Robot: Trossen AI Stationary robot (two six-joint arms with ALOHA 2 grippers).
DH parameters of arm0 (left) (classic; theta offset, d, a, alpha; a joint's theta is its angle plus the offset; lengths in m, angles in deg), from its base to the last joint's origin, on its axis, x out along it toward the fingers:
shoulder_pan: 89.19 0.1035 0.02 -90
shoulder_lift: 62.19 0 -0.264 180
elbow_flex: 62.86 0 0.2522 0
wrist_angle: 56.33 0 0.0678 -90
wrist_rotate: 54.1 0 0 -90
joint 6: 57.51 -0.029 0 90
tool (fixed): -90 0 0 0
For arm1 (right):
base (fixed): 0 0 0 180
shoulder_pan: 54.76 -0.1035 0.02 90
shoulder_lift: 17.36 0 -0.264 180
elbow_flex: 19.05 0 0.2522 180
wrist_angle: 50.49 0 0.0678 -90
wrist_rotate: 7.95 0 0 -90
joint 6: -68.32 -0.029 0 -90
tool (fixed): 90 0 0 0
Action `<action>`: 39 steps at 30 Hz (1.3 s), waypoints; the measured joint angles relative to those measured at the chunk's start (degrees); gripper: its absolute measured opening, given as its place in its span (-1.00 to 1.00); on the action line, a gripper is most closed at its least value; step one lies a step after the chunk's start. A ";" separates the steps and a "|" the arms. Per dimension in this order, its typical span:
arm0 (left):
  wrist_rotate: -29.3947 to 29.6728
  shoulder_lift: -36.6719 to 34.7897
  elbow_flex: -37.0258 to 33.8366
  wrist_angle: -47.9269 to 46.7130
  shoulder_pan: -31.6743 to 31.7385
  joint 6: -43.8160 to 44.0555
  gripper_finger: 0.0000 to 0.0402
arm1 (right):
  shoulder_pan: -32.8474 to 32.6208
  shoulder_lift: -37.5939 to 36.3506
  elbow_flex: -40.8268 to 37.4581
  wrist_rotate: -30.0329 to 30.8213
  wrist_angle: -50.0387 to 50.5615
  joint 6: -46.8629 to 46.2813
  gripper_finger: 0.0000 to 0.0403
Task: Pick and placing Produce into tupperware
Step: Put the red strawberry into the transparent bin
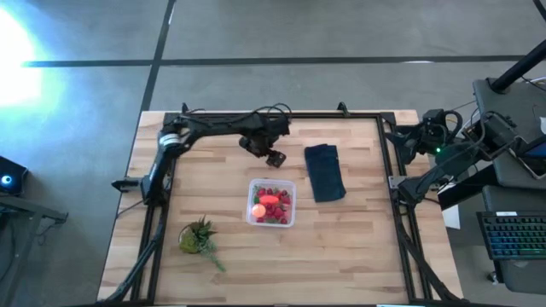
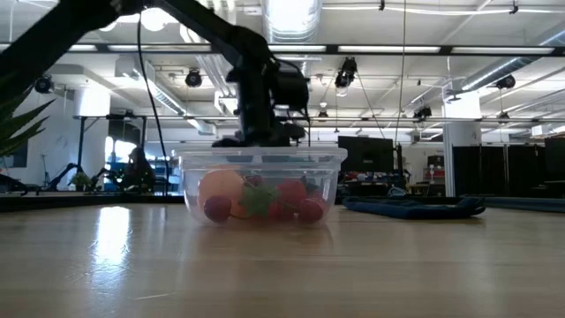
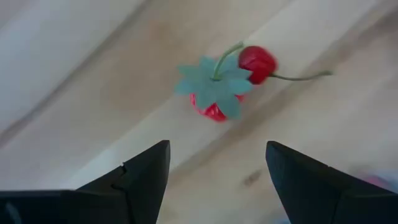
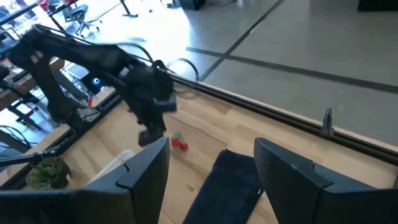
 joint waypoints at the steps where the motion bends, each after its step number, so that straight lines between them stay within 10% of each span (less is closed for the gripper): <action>1: -0.12 1.28 0.36 -0.05 0.00 -0.33 0.25 | -0.02 0.00 0.00 0.10 0.02 -0.02 0.12; 15: 3.26 5.95 1.77 5.94 -0.26 -4.61 0.23 | 0.00 -0.09 -0.02 1.96 0.02 -0.06 0.12; 28: 4.94 6.76 1.53 7.55 0.02 -5.18 -0.38 | 0.00 -0.11 -0.02 2.84 0.02 -0.08 0.12; 39: -1.63 -0.49 8.08 -3.12 -2.54 -12.62 -0.38 | 0.00 -0.13 -0.02 2.82 0.02 -0.82 0.12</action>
